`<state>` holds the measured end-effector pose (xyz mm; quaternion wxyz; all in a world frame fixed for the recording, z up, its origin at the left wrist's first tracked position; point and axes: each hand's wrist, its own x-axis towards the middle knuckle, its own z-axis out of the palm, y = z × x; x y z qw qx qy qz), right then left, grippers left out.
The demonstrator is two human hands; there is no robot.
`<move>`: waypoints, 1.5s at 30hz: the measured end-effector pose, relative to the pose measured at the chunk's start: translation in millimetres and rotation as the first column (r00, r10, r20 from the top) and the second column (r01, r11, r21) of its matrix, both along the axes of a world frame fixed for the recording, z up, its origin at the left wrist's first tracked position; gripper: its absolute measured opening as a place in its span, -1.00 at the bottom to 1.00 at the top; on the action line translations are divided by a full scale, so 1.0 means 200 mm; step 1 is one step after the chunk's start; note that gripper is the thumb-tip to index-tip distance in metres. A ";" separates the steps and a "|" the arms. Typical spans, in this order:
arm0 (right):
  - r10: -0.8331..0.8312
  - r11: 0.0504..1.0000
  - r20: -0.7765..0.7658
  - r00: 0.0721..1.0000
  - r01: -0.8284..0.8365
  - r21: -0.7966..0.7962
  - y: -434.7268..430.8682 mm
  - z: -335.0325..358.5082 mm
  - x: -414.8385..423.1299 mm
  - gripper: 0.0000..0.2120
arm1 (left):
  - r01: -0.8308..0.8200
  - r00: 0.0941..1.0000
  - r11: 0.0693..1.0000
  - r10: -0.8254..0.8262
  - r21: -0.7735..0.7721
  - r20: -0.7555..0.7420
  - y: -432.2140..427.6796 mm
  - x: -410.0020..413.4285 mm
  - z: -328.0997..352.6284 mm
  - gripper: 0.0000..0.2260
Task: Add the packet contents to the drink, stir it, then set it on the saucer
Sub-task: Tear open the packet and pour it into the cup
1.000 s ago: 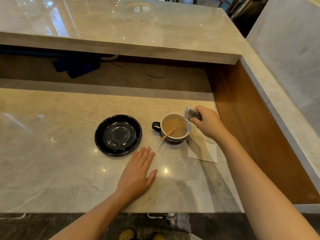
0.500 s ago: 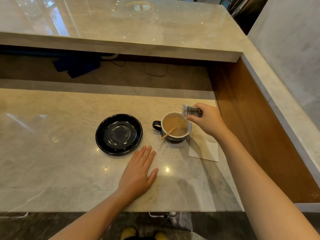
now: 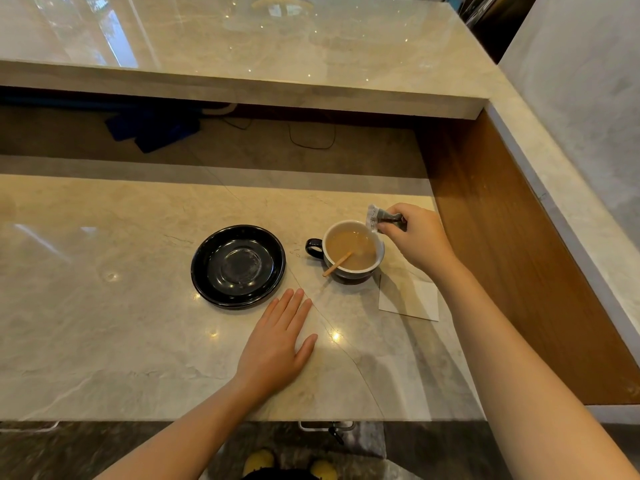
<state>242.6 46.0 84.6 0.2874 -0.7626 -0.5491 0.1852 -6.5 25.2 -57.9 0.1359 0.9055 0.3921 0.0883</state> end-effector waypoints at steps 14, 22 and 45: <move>-0.033 0.998 0.010 0.999 0.033 0.051 -0.01 -0.06 0.00 -0.84 | 0.007 1.000 1.000 -0.007 0.001 0.012 0.00 0.00 0.01 -0.44; -0.113 0.988 -0.207 0.972 0.132 0.080 -0.03 -0.12 0.00 -0.85 | 0.004 1.000 1.000 -0.004 -0.004 0.007 0.00 0.00 0.02 -0.45; -0.205 0.969 -0.584 0.785 0.248 -0.007 -0.13 -0.13 0.00 -0.92 | -0.015 1.000 1.000 0.015 -0.002 0.021 0.00 0.00 0.00 -0.45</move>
